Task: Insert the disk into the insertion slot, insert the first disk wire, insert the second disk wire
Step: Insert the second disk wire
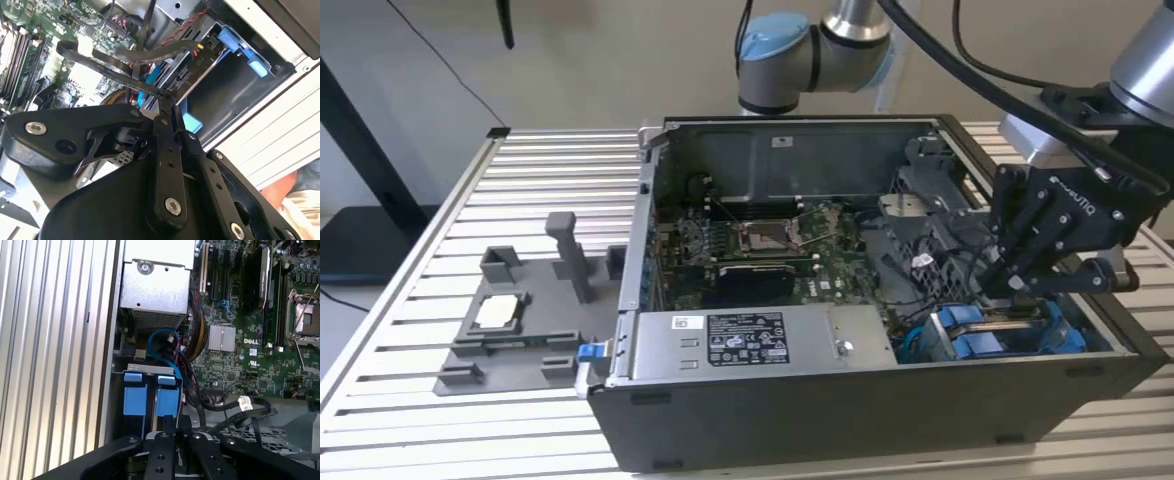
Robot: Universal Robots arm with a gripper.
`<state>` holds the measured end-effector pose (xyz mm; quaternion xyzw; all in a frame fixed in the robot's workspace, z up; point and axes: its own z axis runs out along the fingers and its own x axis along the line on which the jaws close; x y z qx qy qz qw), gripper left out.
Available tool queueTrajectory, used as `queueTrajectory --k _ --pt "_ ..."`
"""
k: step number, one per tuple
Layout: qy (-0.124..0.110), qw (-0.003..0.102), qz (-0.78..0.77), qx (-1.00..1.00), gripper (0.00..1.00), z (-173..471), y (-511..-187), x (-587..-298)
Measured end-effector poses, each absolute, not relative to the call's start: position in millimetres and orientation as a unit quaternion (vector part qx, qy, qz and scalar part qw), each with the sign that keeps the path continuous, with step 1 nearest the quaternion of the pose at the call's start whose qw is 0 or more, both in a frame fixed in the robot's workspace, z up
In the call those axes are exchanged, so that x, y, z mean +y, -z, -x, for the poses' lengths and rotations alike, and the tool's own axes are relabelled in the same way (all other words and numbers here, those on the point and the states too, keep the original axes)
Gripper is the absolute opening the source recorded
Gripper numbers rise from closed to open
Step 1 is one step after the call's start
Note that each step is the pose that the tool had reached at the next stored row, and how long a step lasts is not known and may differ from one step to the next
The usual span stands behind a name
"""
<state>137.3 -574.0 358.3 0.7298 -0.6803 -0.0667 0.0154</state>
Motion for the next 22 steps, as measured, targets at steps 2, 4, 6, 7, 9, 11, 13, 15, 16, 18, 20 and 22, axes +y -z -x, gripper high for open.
queueTrajectory --k 2,4,6,7,9,11,13,15,16,18,20,22 --pt "0.067 0.015 -0.729 -0.681 0.16 -139.1 -357.9 -575.4" --pt "0.07 0.015 -0.729 -0.681 0.16 -141.6 -357.9 -577.1" --pt "0.073 0.015 -0.729 -0.681 0.16 -143.8 -357.8 -578.7" --pt "0.074 0.015 -0.729 -0.681 0.16 -144.8 -357.8 -579.4" --pt "0.078 0.015 -0.729 -0.68 0.16 -147.0 -357.7 -580.6" --pt "0.08 0.014 -0.728 -0.681 0.16 -147.8 -357.4 -581.6" --pt "0.081 0.013 -0.723 -0.686 0.16 -147.8 -357.0 -581.6" --pt "0.081 0.011 -0.717 -0.692 0.16 -147.9 -356.3 -581.6" --pt "0.082 0.011 -0.714 -0.695 0.16 -147.9 -355.9 -581.7" --pt "0.083 0.009 -0.708 -0.701 0.16 -148.0 -355.0 -581.6" --pt "0.083 0.009 -0.705 -0.705 0.16 -148.1 -354.9 -581.6" --pt "0.083 0.009 -0.704 -0.705 0.16 -148.1 -354.8 -581.6"
